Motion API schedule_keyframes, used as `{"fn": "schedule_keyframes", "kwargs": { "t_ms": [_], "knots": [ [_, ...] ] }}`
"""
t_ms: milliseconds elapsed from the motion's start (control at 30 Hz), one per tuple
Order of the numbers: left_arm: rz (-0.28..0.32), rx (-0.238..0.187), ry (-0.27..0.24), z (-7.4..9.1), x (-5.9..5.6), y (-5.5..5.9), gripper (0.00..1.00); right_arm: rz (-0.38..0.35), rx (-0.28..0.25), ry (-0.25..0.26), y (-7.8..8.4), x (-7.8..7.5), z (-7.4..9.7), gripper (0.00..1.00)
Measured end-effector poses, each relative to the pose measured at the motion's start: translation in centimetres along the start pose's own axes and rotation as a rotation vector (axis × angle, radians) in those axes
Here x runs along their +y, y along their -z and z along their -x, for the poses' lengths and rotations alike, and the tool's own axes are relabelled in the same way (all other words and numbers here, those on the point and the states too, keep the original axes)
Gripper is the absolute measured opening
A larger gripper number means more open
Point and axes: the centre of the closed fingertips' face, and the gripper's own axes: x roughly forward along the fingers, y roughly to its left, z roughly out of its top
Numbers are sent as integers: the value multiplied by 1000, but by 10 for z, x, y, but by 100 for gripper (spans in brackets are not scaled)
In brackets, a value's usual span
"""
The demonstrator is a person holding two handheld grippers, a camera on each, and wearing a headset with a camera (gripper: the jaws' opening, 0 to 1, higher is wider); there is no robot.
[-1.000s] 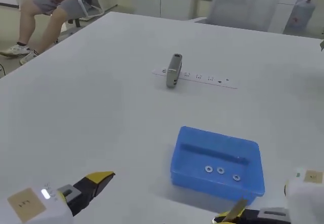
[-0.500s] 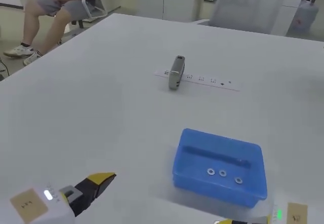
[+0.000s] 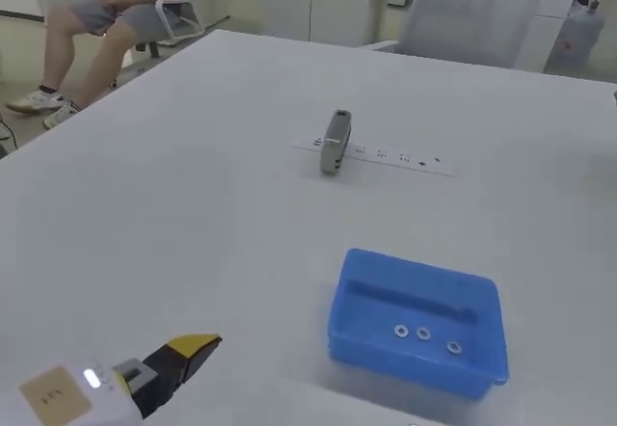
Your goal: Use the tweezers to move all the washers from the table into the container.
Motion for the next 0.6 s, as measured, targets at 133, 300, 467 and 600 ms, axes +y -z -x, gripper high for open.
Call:
{"fn": "schedule_keyframes", "kwargs": {
  "t_ms": [133, 300, 467, 600],
  "knots": [
    [-5, 2, 3, 0, -1, 0, 64, 2, 10, -20, 5, 4, -2, 5],
    [-4, 4, 0, 0, 0, 1, 64, 5, 30, -35, 1, 6, 1, 4],
    [-2, -1, -1, 0, 0, 0, 64, -11, 11, -28, -4, 5, 9, 4],
    [-5, -1, 0, 0, 0, 0, 64, -36, -26, 4, -12, -5, 22, 4]
  ]
}}
